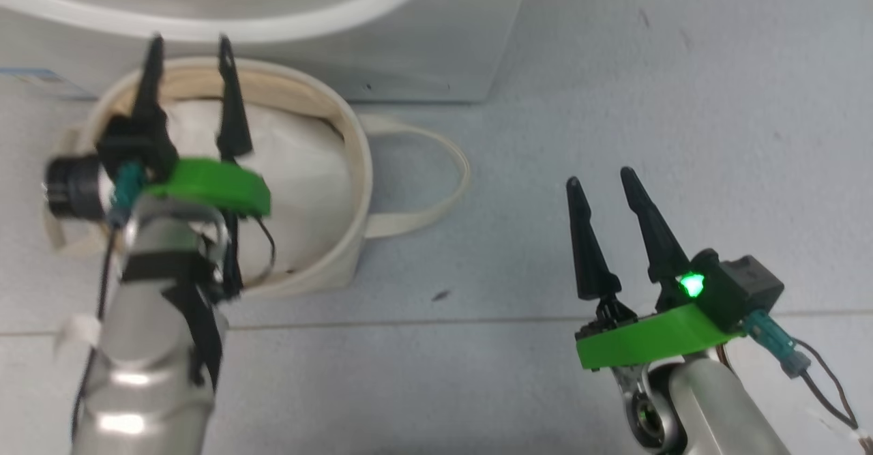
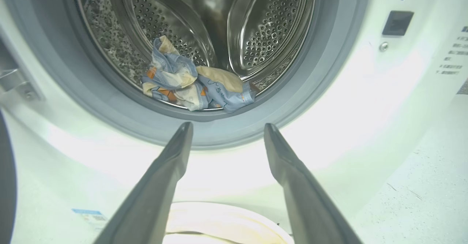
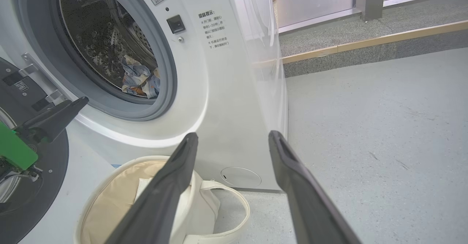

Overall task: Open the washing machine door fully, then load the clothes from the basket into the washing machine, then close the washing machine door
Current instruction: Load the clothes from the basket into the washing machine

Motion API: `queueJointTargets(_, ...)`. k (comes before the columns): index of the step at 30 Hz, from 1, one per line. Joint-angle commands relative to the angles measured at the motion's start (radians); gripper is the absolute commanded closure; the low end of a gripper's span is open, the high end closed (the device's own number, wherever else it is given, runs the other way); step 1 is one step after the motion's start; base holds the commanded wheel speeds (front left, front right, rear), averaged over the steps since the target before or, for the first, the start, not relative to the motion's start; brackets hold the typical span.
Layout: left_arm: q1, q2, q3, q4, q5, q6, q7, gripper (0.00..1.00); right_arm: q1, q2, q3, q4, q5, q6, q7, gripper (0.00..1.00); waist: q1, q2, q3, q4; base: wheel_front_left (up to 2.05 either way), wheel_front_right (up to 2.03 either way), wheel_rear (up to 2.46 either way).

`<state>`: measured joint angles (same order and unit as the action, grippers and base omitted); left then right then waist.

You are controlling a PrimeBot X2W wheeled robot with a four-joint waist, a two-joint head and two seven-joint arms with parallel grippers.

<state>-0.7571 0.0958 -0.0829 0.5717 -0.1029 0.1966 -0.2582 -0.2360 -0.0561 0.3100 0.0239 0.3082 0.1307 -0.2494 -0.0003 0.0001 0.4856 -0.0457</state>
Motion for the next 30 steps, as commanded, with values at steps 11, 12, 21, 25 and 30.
queueJointTargets(11, 0.408, -0.041, 0.067, -0.246, -0.044, -0.046, -0.004, 0.0, 0.14, 0.005, -0.021, 0.009, -0.008, 0.0, -0.012, 0.0, 0.0003, -0.0001, -0.328, 0.11, 0.0, 0.0, 0.0)
queueJointTargets(12, 0.442, -0.042, 0.066, -0.265, -0.047, -0.054, -0.004, 0.0, 0.151, 0.005, -0.023, 0.009, -0.002, 0.0, -0.012, 0.0, 0.0003, -0.0001, -0.345, 0.113, 0.0, 0.0, 0.0)
queueJointTargets(21, 0.623, -0.045, 0.034, -0.365, -0.102, -0.073, -0.004, 0.0, 0.23, 0.006, -0.065, 0.011, 0.037, 0.0, -0.012, 0.0, 0.0003, -0.0001, -0.459, 0.147, 0.0, 0.0, 0.0)
queueJointTargets(25, 0.671, -0.045, 0.006, -0.396, -0.122, -0.079, -0.004, 0.0, 0.249, 0.006, -0.084, 0.005, 0.041, 0.0, -0.012, 0.0, 0.0003, -0.0001, -0.484, 0.155, 0.0, 0.0, 0.0)
queueJointTargets(30, 0.691, -0.045, -0.027, -0.396, -0.125, -0.105, -0.004, 0.0, 0.255, 0.006, -0.09, 0.007, 0.038, 0.0, -0.012, 0.0, 0.0003, -0.0001, -0.489, 0.157, 0.0, 0.0, 0.0)
